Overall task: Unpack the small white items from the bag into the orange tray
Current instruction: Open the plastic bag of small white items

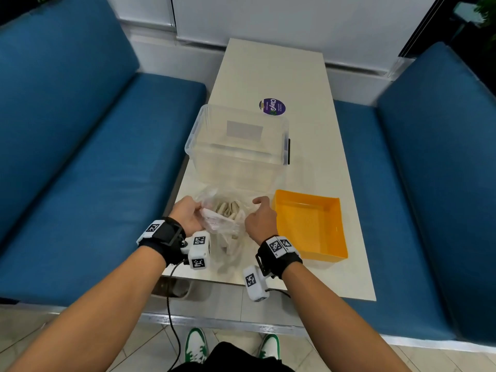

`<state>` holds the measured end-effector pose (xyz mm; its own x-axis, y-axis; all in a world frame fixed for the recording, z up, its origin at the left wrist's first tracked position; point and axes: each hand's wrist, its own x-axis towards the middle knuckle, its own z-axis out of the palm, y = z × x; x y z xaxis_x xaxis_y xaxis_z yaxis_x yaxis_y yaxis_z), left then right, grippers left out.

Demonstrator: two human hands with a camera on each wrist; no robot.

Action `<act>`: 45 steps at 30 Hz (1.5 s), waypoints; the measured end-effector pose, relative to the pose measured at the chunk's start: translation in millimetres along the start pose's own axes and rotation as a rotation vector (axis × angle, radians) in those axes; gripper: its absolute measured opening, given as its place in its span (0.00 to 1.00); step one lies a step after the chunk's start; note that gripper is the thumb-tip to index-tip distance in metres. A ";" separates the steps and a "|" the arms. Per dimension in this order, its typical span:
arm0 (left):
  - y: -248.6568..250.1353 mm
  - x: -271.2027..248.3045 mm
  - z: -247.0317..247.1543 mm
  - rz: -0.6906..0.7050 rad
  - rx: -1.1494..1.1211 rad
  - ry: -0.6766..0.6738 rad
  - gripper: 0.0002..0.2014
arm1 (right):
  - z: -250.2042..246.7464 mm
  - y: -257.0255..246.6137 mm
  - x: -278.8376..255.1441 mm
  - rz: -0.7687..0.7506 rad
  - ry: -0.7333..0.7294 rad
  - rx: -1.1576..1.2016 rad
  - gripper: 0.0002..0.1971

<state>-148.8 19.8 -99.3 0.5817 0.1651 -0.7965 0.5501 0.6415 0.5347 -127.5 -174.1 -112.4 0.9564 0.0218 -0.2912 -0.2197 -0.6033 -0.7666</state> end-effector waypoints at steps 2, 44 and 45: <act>-0.2 -5.8 7.0 0.049 0.113 0.036 0.11 | 3.9 2.4 -4.6 0.009 -0.015 0.053 0.23; -18.0 -0.1 -52.4 0.603 1.337 -0.145 0.41 | -16.8 -0.2 18.7 -0.307 -0.330 -0.546 0.39; -13.0 -0.3 -57.6 0.585 1.292 -0.198 0.40 | -19.7 1.3 19.4 -0.290 -0.363 -0.473 0.42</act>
<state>-190.7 54.6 -122.2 0.9244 -0.0116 -0.3813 0.2930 -0.6185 0.7291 -105.4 -190.2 -107.8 0.8201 0.4533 -0.3491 0.2241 -0.8159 -0.5330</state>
